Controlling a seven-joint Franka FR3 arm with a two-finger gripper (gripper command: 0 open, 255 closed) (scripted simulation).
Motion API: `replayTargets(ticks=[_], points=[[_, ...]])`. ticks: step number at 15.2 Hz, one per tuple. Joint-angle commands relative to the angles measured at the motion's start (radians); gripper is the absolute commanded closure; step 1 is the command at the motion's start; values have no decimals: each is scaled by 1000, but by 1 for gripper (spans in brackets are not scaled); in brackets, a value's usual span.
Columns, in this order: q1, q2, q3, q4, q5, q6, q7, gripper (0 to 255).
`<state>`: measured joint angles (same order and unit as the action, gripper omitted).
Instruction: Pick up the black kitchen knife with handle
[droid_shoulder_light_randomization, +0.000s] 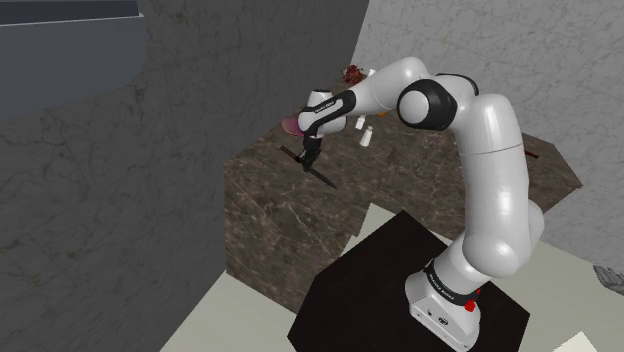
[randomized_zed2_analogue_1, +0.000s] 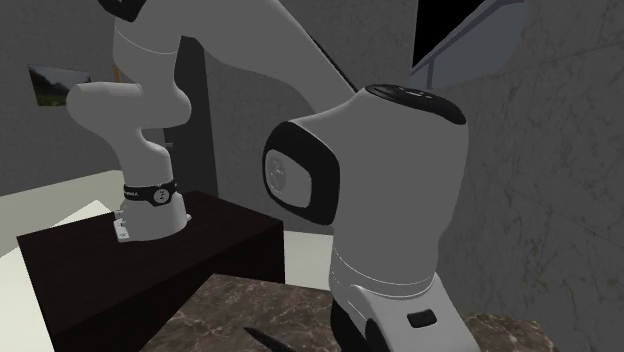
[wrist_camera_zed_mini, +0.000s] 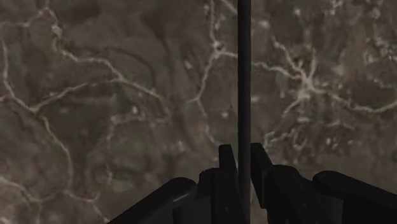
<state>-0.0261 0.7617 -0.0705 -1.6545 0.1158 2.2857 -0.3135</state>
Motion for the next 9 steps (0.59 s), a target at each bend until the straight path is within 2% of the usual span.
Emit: replayTargets(ticks=[1,5,9], points=[[4,6,7,-4,2,-2,-1,255],[3,17,8,-5,4,9,-3,255],[7,-21,5,-5,0,-28,3,255]])
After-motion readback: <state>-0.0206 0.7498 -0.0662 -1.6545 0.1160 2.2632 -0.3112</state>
